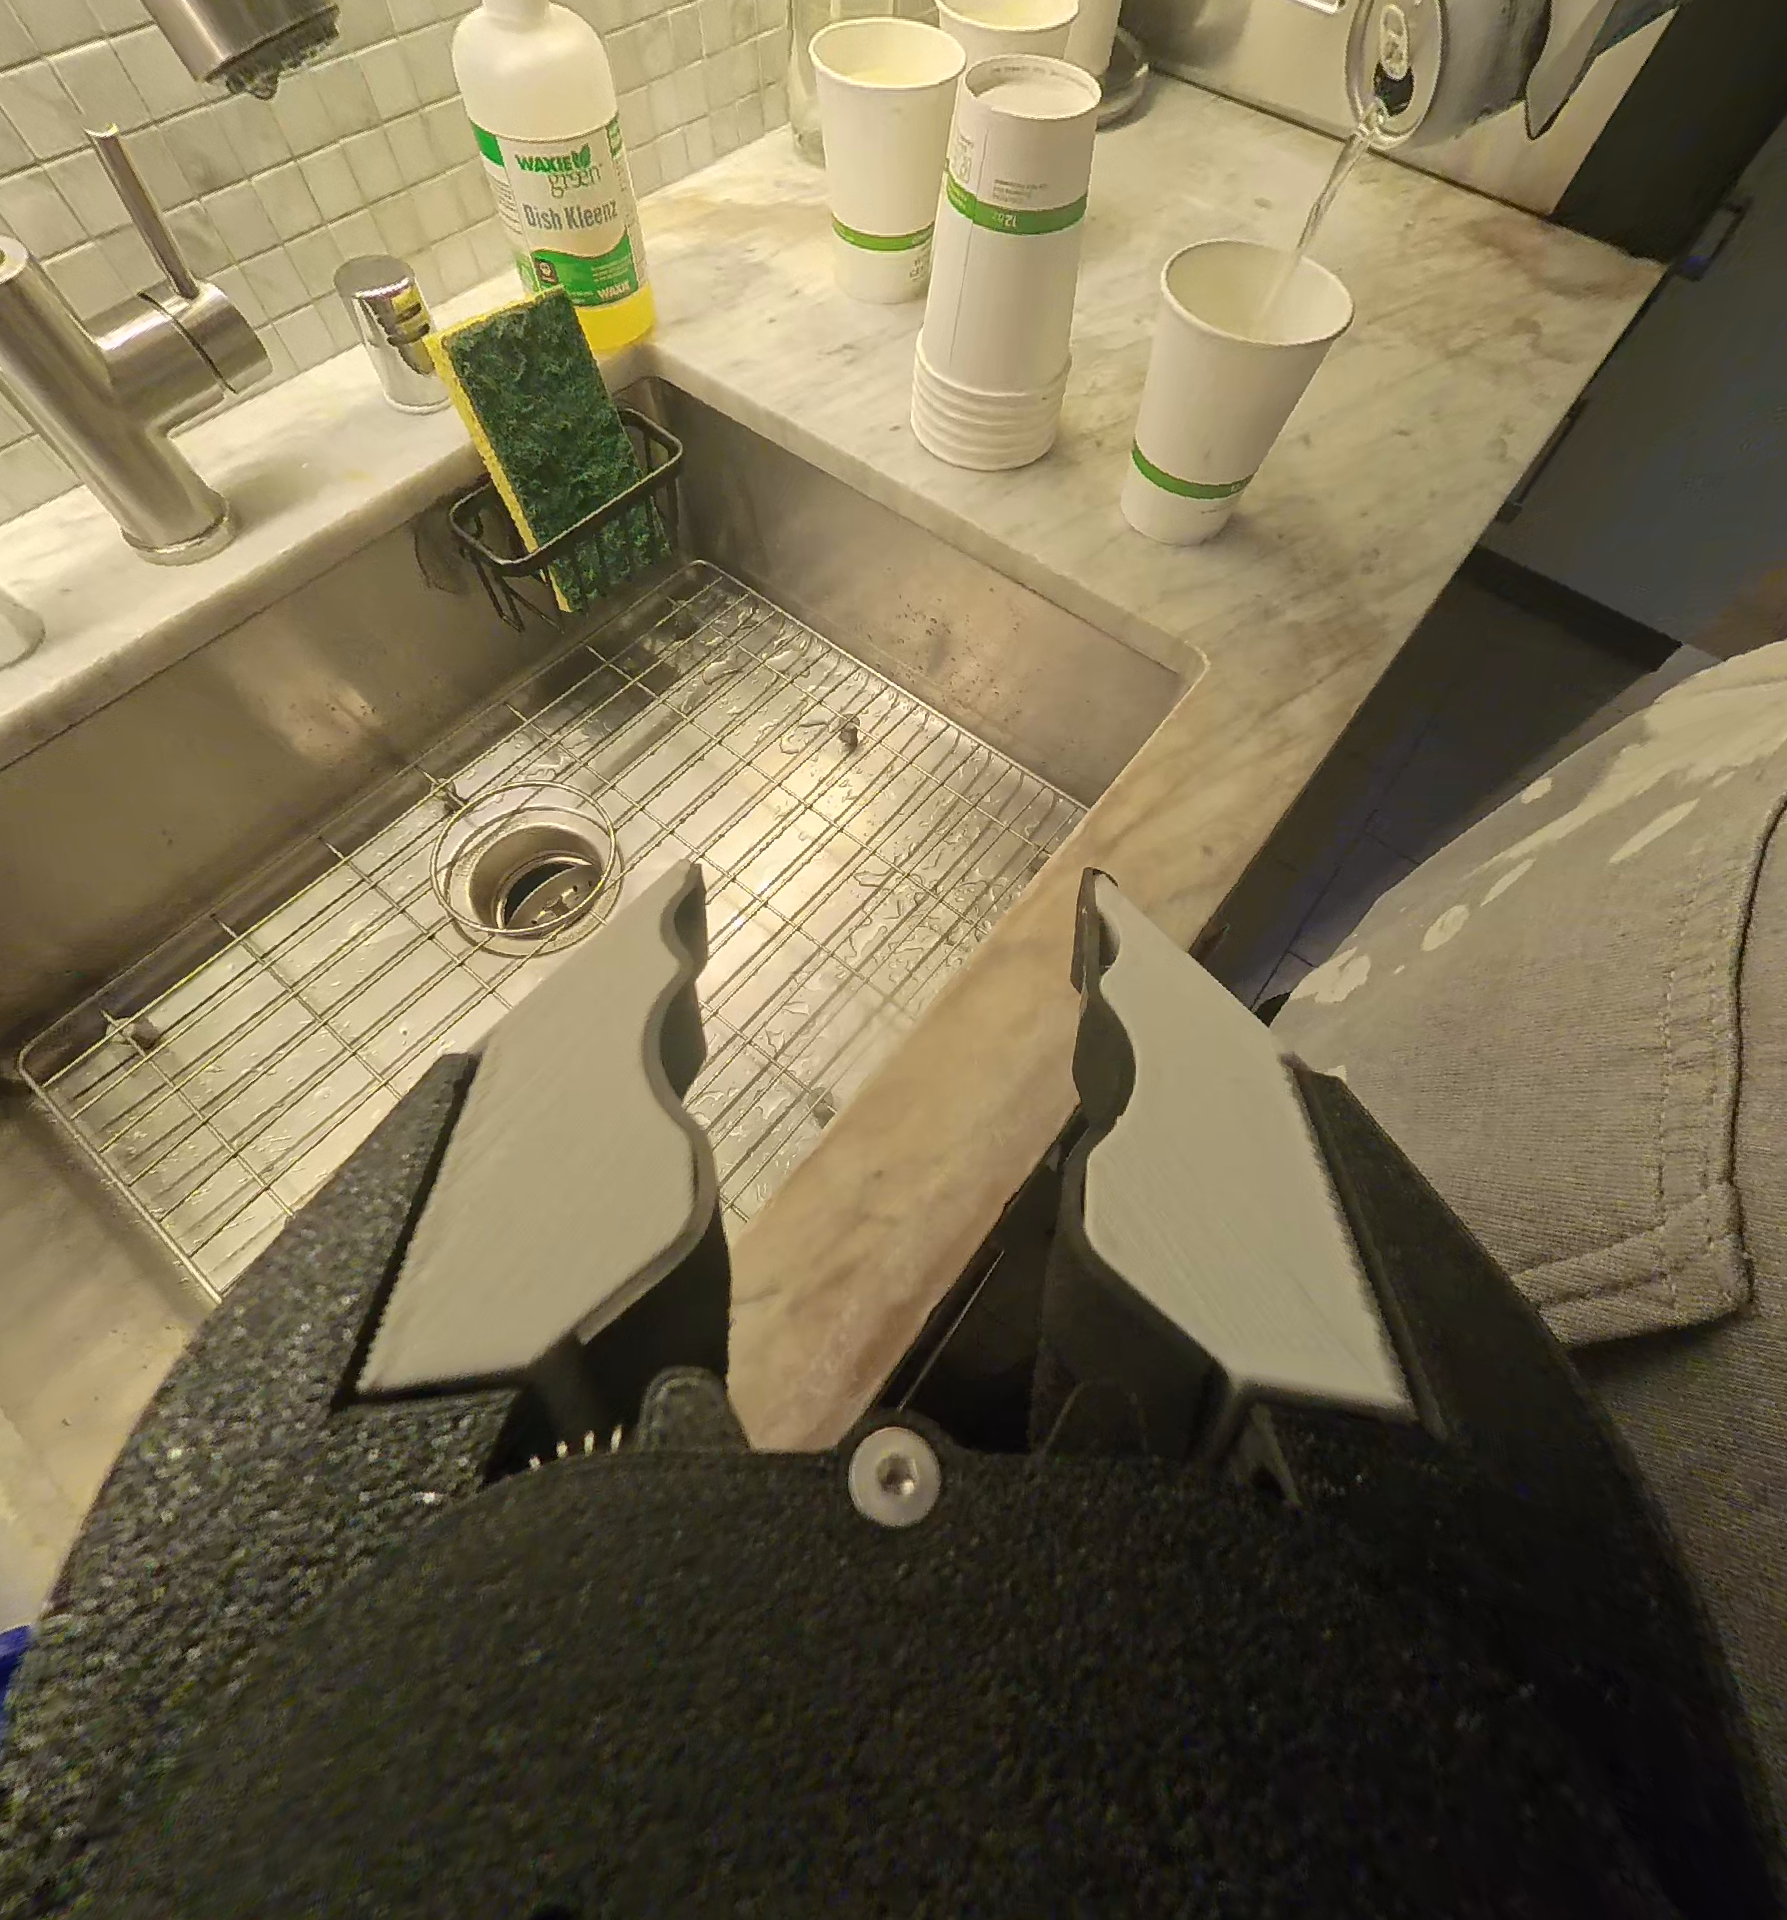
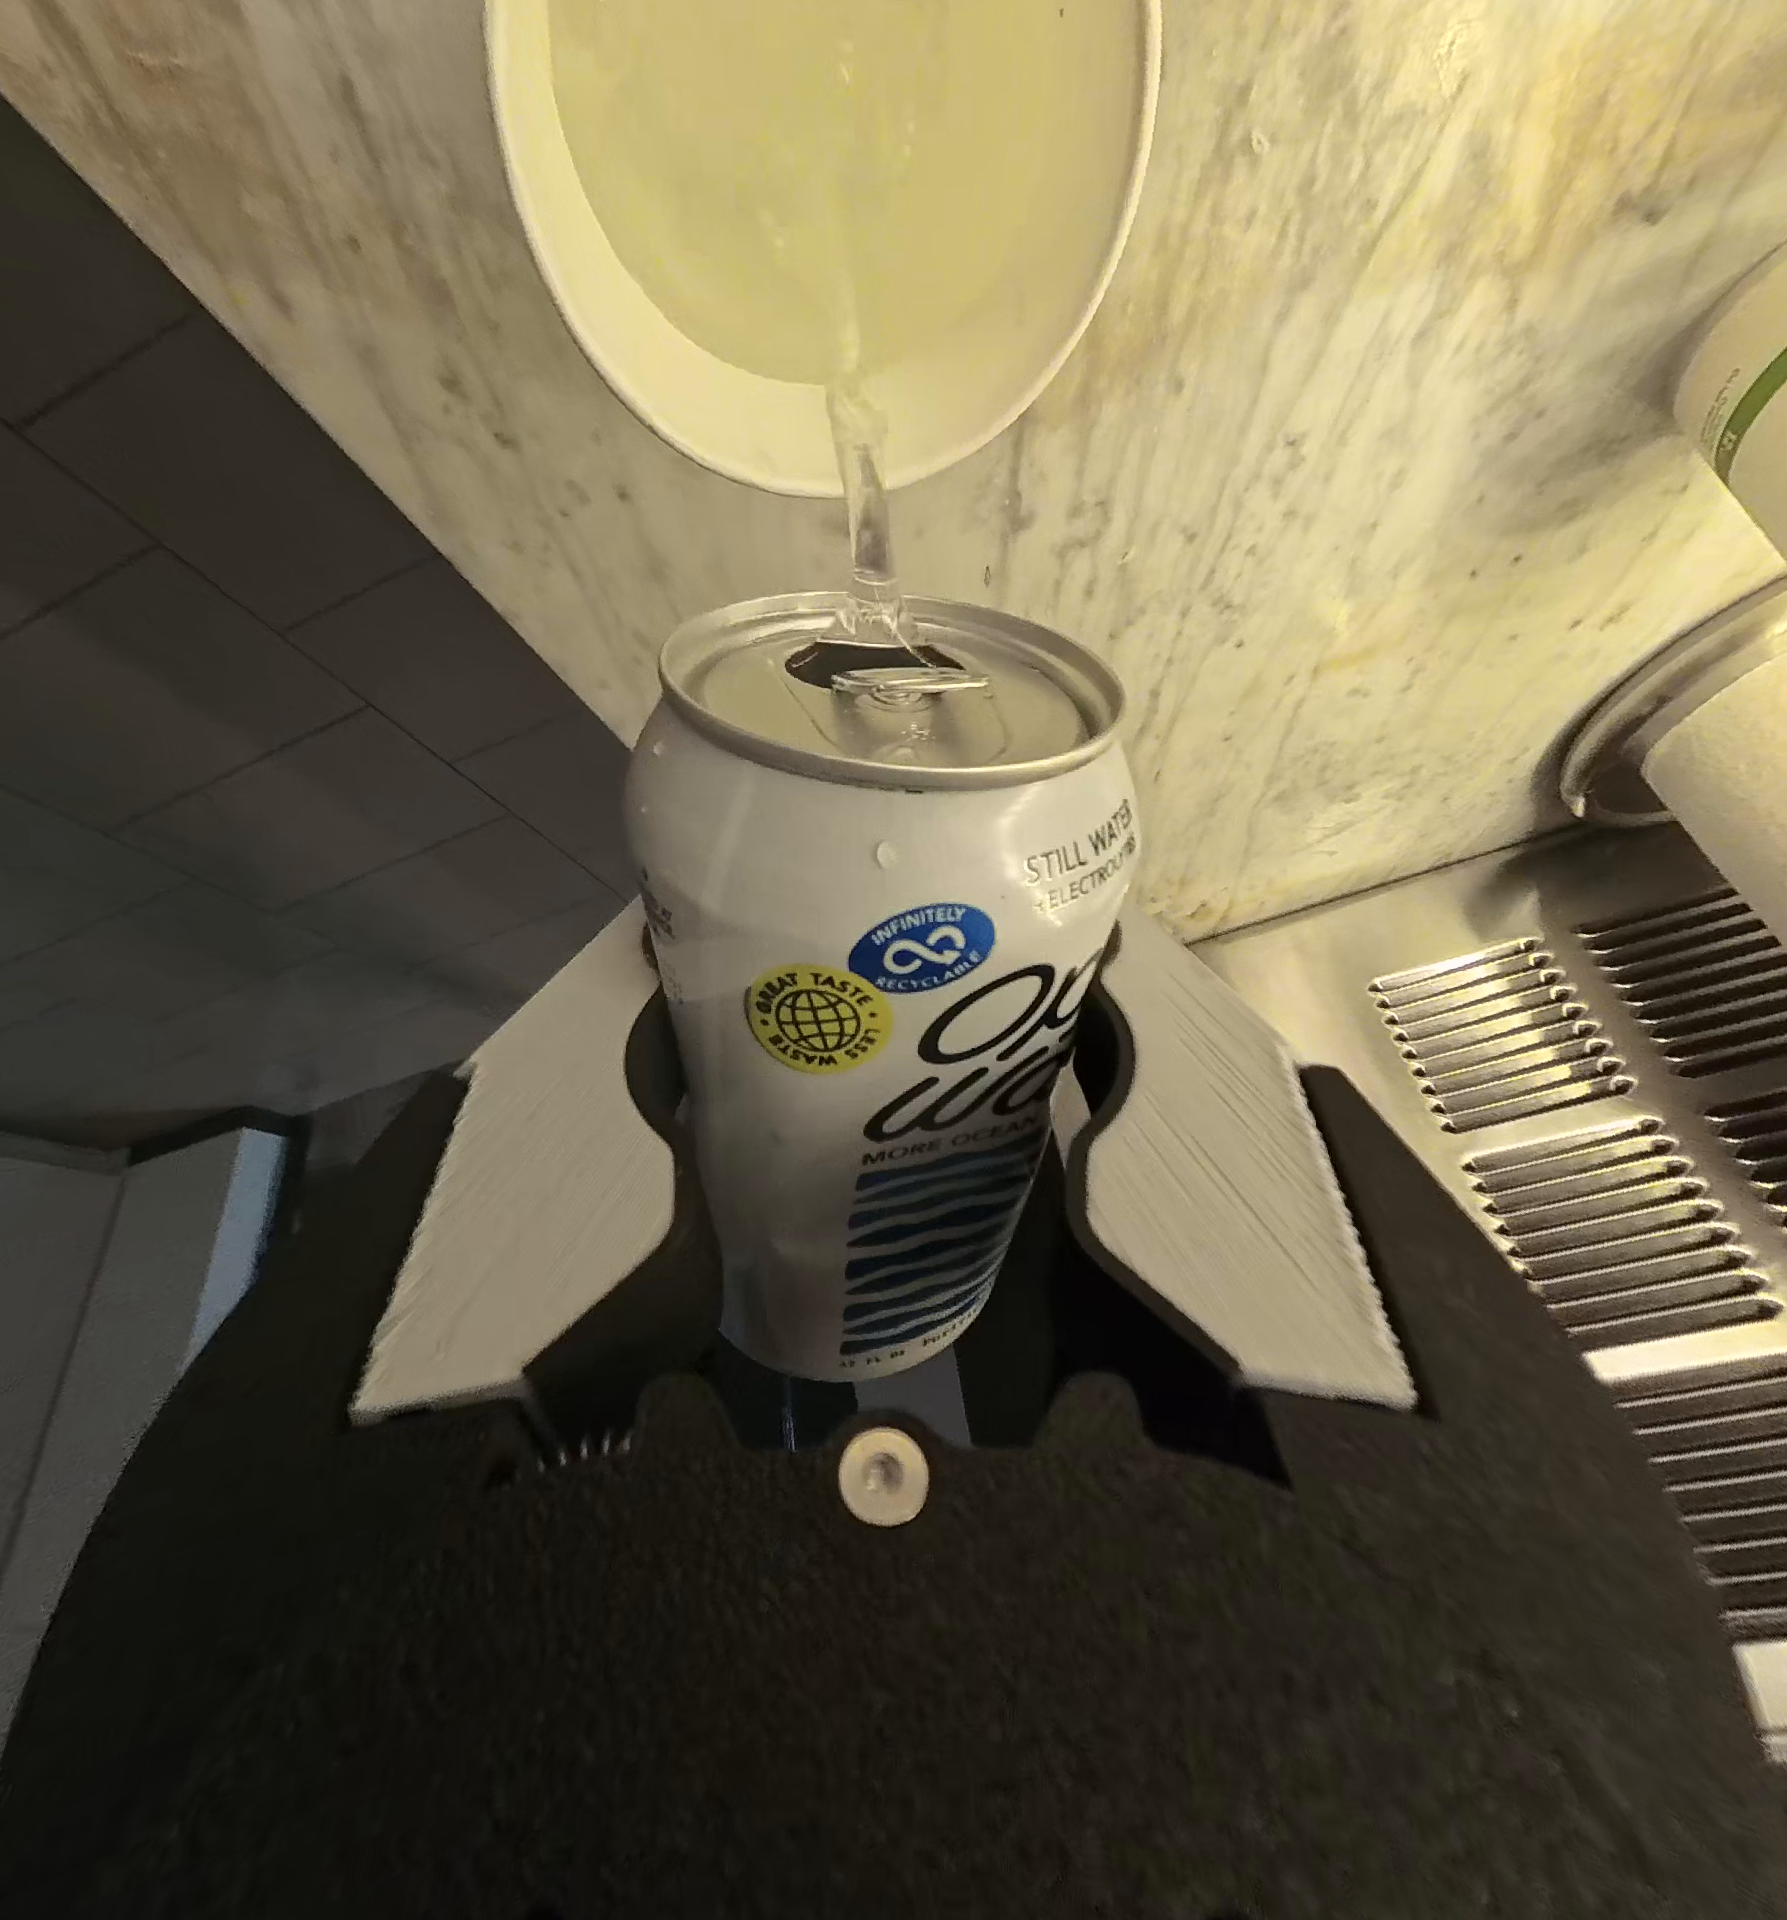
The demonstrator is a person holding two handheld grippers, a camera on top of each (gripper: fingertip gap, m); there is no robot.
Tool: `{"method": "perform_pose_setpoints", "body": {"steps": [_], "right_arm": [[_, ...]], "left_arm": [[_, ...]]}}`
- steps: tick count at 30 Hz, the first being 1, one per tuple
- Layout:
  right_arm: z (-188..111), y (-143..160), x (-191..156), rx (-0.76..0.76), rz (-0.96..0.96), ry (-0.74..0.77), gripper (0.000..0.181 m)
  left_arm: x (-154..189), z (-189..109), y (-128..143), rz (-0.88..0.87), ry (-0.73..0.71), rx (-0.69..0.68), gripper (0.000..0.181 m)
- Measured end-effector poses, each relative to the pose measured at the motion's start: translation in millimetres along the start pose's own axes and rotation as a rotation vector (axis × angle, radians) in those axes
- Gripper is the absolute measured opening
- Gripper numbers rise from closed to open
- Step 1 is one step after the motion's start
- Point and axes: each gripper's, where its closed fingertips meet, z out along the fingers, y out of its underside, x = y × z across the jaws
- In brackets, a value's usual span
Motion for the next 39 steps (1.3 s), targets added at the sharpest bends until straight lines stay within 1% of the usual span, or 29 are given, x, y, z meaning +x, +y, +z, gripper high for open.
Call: {"method": "perform_pose_setpoints", "body": {"steps": [24, 39], "right_arm": [[-16, 0, 8, -0.135, -0.119, 0.078, 0.073], [-31, -3, 16, -0.281, -0.256, 0.134, 0.073]], "left_arm": [[2, -3, 4, -0.002, -0.006, 0.007, 0.070], [5, -5, 5, 0.001, 0.000, 0.006, 0.070]]}}
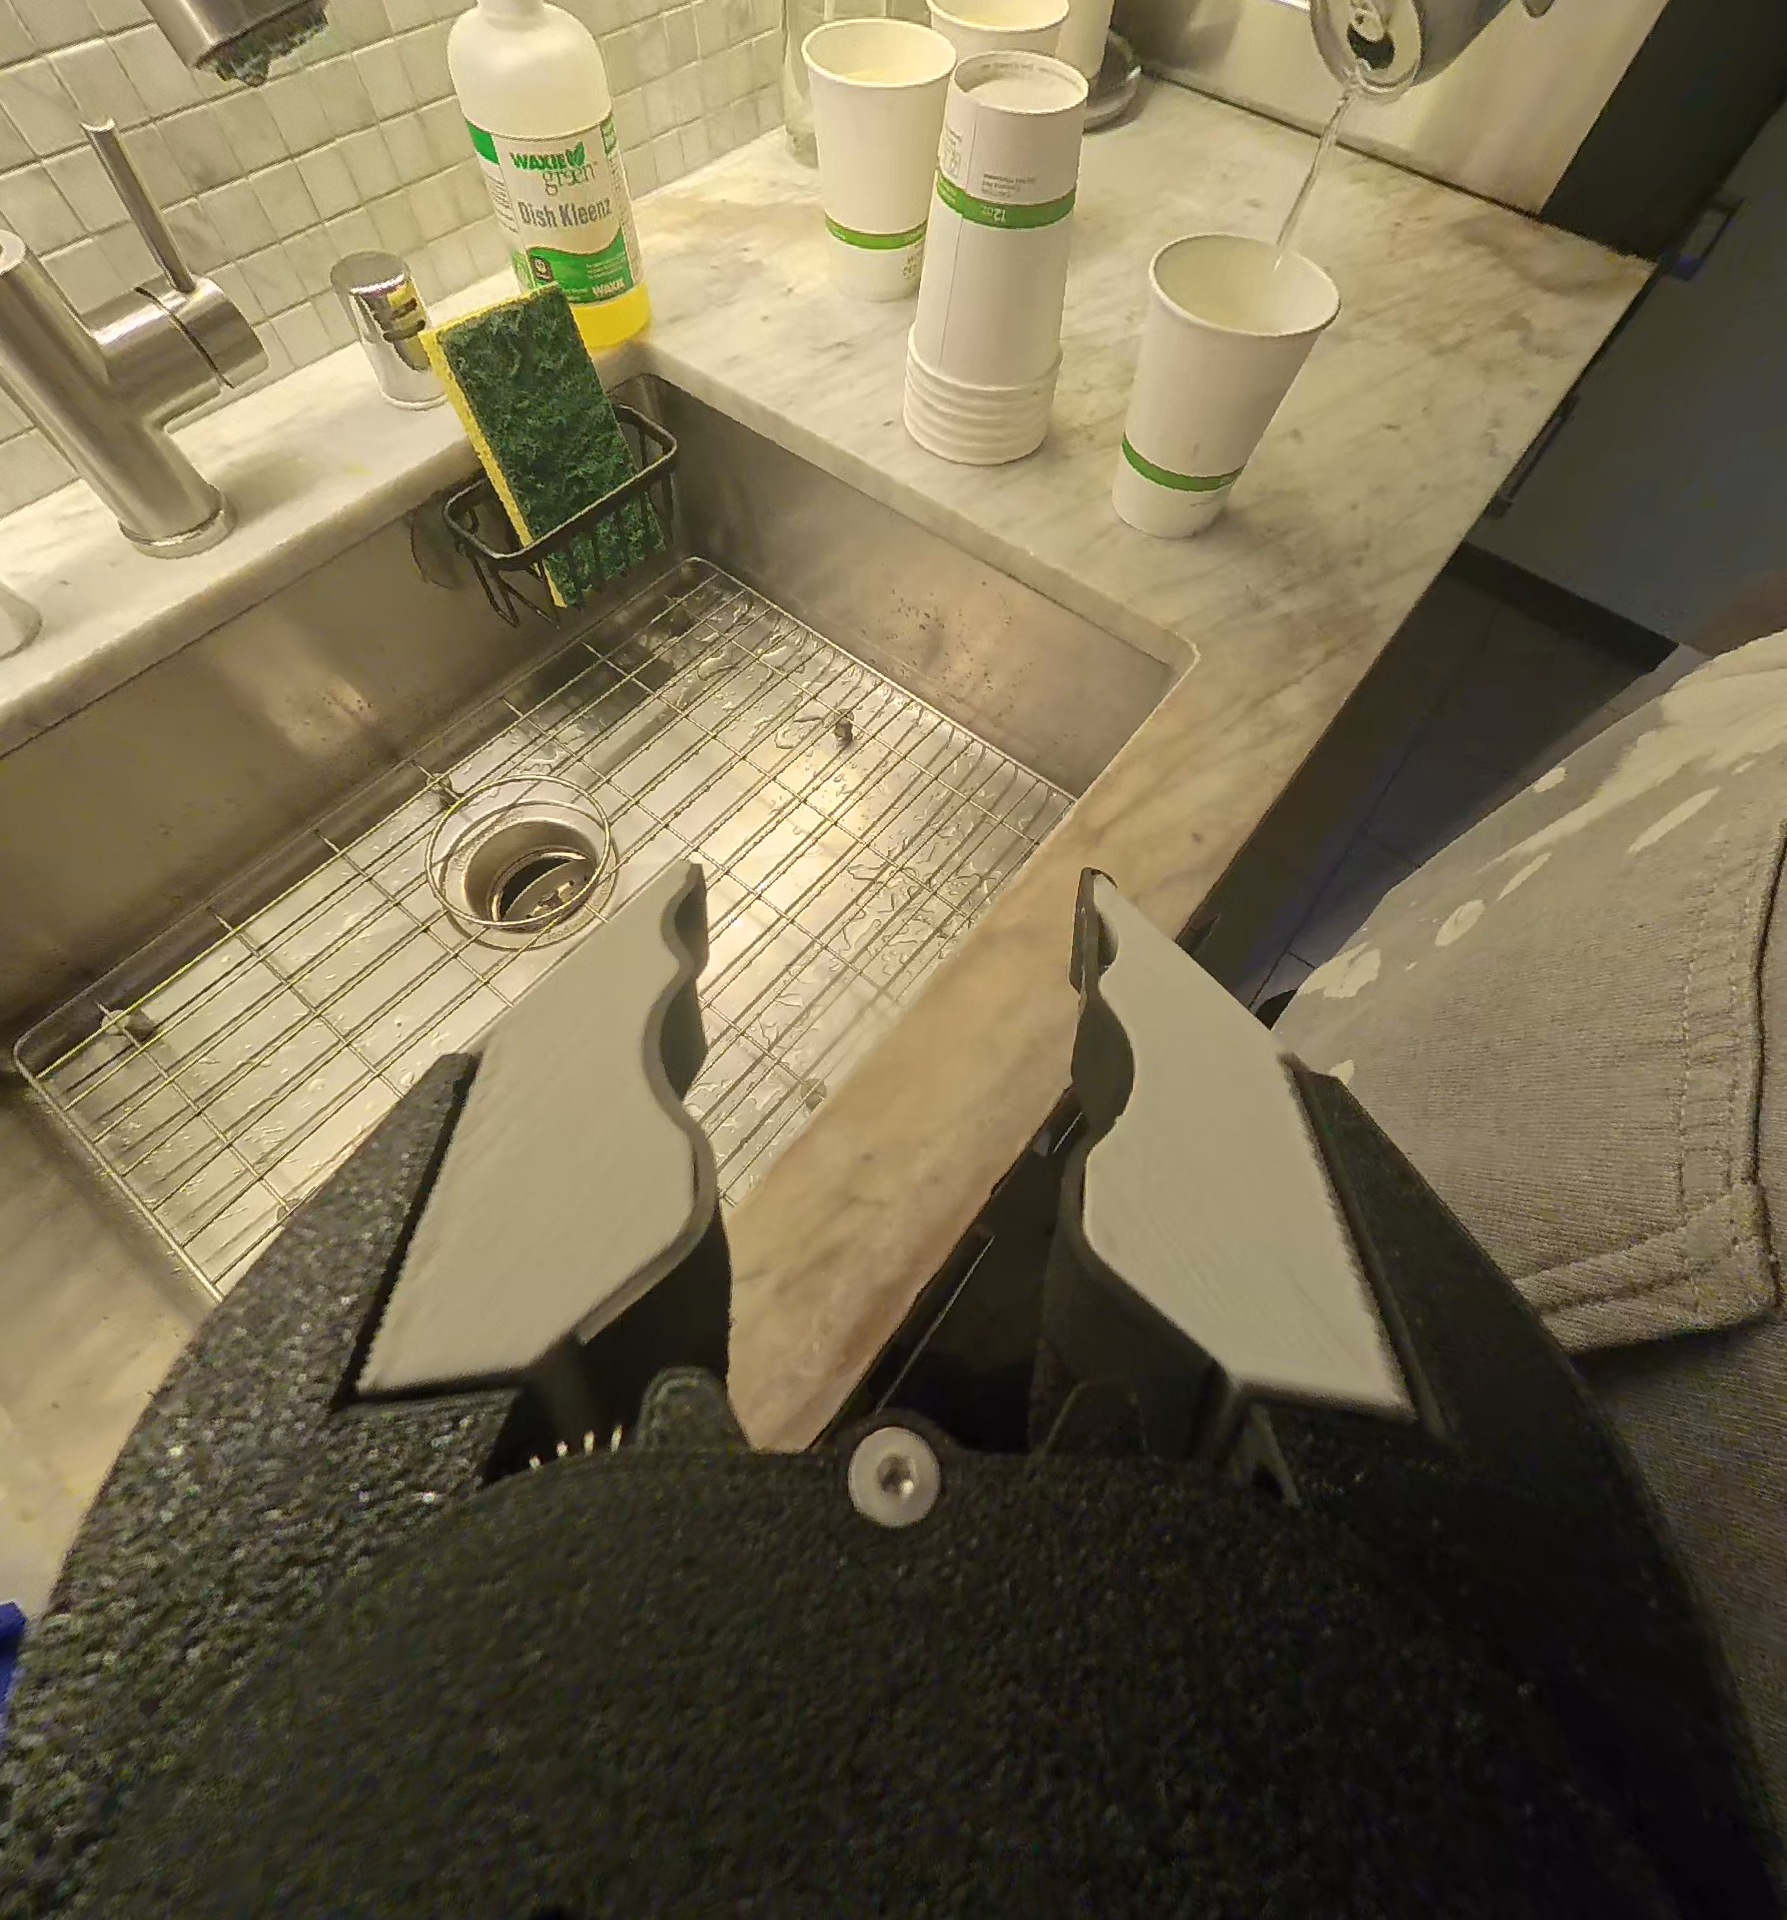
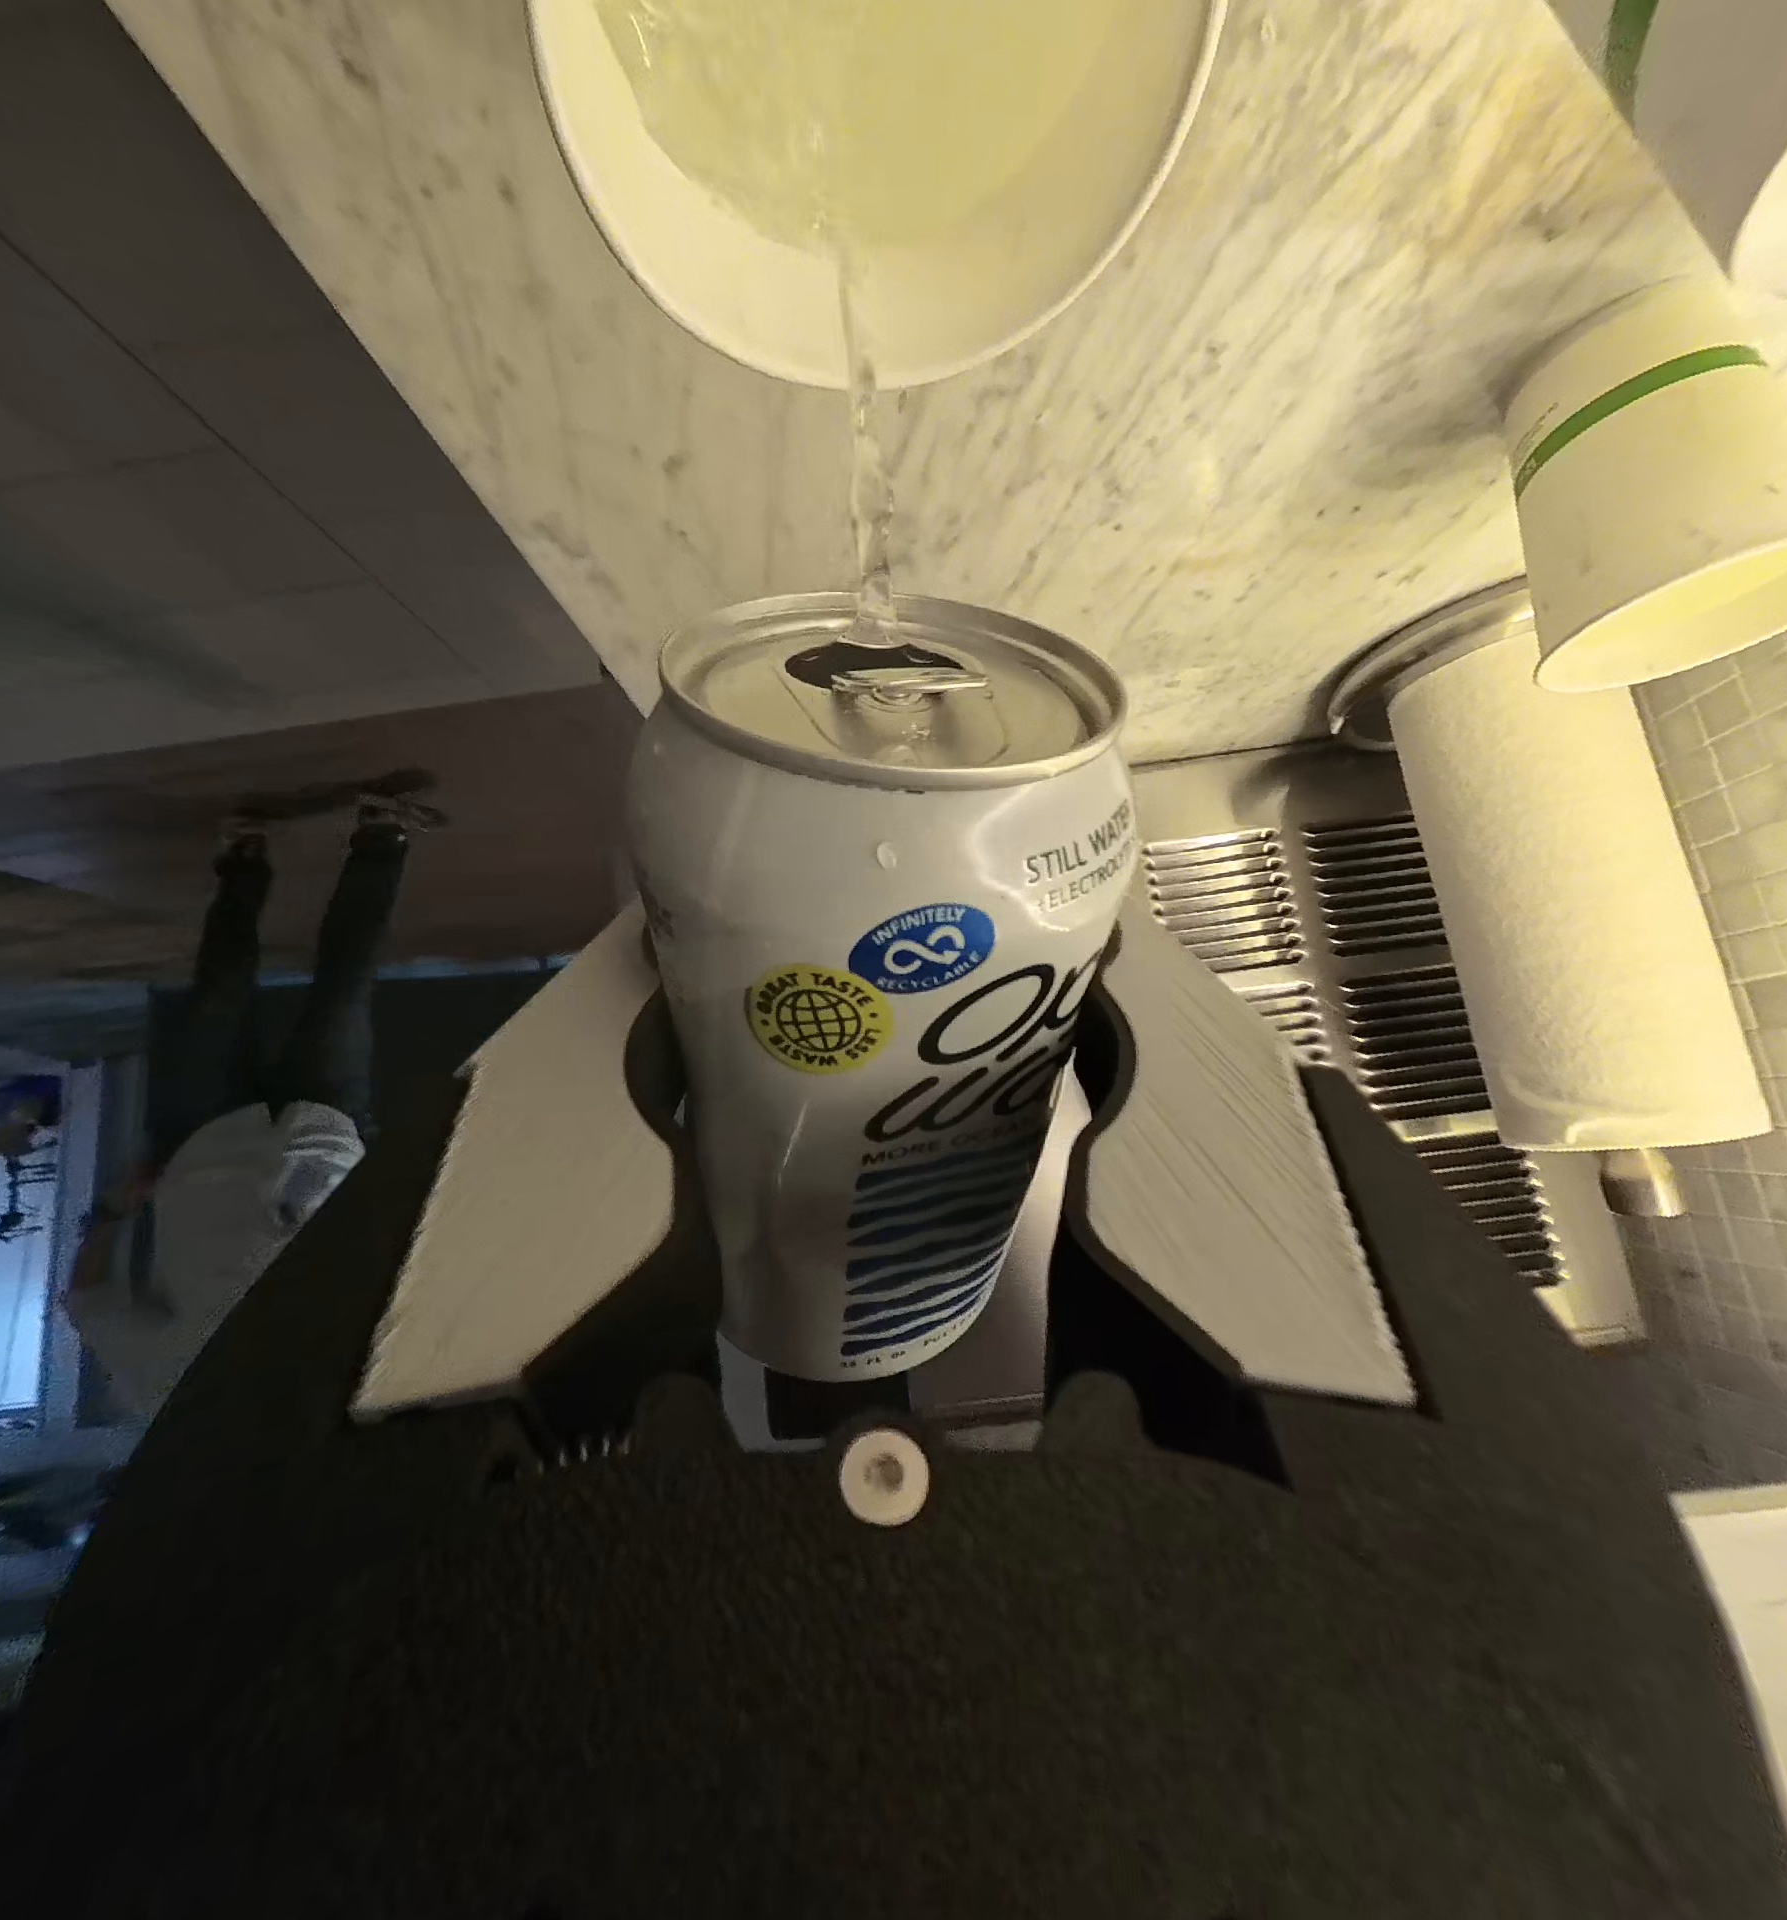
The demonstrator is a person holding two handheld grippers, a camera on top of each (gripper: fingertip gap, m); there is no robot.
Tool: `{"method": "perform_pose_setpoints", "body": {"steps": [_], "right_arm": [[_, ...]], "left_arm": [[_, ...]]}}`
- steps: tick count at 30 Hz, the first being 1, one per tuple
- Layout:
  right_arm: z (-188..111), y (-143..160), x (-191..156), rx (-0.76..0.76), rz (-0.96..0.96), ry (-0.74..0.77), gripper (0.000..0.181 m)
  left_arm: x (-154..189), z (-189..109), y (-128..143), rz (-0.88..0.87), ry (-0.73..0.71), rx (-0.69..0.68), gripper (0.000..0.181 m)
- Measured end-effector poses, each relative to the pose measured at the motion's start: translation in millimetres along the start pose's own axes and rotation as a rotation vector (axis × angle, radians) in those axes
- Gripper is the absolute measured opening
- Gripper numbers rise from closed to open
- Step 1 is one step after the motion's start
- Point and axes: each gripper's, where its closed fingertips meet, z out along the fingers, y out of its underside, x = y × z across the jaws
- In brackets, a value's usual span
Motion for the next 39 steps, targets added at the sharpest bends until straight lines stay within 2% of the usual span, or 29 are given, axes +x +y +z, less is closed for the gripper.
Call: {"method": "perform_pose_setpoints", "body": {"steps": [20, 26, 32, 39], "right_arm": [[-11, -9, 17, -0.130, -0.120, 0.087, 0.072], [-21, 0, 23, -0.156, -0.125, 0.103, 0.072], [-13, -13, 18, -0.152, -0.141, 0.094, 0.073], [-20, -8, 21, -0.125, -0.116, 0.103, 0.073]], "left_arm": [[1, -4, 5, -0.016, -0.014, 0.010, 0.069], [1, -6, 6, -0.017, -0.017, 0.009, 0.069], [3, -7, 7, -0.023, -0.015, 0.013, 0.069], [1, -9, 7, -0.025, -0.018, 0.010, 0.069]]}}
